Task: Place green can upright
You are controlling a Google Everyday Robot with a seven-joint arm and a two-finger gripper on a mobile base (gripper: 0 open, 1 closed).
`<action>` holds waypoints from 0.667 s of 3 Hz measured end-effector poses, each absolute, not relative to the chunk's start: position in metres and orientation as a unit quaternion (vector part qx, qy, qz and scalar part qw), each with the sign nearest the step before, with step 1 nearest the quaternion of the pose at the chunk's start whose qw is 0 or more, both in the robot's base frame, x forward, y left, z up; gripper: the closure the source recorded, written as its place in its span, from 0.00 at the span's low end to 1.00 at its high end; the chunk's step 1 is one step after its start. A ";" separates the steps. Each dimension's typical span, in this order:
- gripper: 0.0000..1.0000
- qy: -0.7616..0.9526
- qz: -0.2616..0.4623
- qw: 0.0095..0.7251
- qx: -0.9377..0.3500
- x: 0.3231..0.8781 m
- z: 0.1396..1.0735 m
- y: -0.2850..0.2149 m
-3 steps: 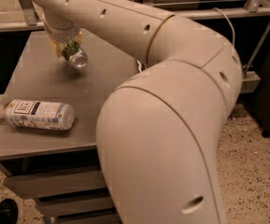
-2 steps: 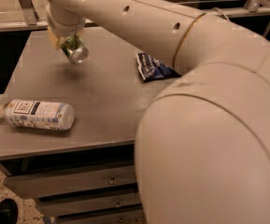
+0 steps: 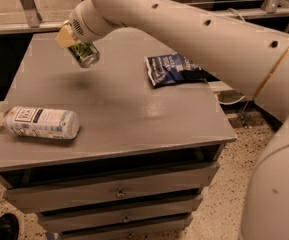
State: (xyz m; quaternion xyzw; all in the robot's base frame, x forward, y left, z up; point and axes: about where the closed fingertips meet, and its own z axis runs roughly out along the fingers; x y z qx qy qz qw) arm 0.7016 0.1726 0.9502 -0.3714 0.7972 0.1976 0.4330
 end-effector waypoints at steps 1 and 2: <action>1.00 0.757 0.248 0.480 -0.367 0.691 0.967 0.157; 1.00 0.718 0.289 0.526 -0.353 0.670 0.975 0.143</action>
Offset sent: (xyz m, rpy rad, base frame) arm -0.0723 -0.0833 0.0422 0.3704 -0.3384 0.1214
